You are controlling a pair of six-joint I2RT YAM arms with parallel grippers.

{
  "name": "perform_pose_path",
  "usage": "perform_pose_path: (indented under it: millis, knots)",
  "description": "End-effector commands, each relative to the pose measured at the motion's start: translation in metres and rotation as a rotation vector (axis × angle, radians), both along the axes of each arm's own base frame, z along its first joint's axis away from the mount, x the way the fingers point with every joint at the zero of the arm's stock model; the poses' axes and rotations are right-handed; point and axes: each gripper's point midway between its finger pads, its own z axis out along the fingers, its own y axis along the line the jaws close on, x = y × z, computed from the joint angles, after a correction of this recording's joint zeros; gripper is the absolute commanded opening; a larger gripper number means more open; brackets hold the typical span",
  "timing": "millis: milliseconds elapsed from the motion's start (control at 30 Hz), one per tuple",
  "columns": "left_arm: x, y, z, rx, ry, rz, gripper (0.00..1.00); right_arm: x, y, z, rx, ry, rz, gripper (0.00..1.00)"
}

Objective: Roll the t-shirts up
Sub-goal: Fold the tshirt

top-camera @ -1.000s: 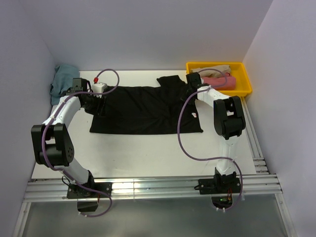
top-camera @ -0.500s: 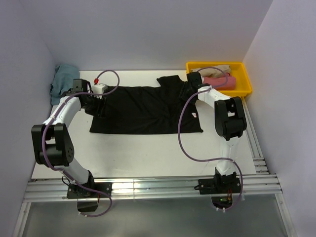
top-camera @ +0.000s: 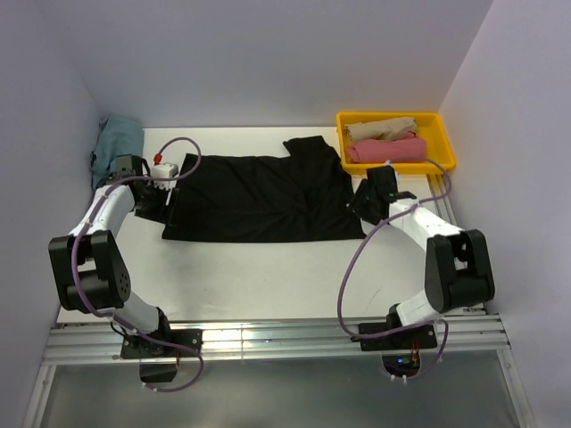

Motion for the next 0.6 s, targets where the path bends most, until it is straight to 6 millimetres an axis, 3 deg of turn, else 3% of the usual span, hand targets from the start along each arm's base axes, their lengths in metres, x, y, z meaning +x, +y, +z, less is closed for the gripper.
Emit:
perform_pose_path:
  millis: [0,133,233,567]
  knots:
    - [-0.017,0.006,-0.004,-0.008,0.033,-0.041,0.69,-0.022,-0.006,-0.003,0.050,-0.013,-0.037,0.60]
    - [-0.026,0.010,-0.017,-0.082,0.087,-0.029,0.72,-0.049,-0.012,-0.016,0.073,0.003,-0.055,0.65]
    - [-0.027,0.009,-0.026,-0.130,0.116,-0.017,0.73,-0.057,-0.016,-0.020,0.107,0.002,-0.066,0.70]
    - [-0.026,0.002,-0.059,-0.227,0.203,0.013,0.73,-0.060,-0.018,-0.039,0.196,0.022,-0.091,0.71]
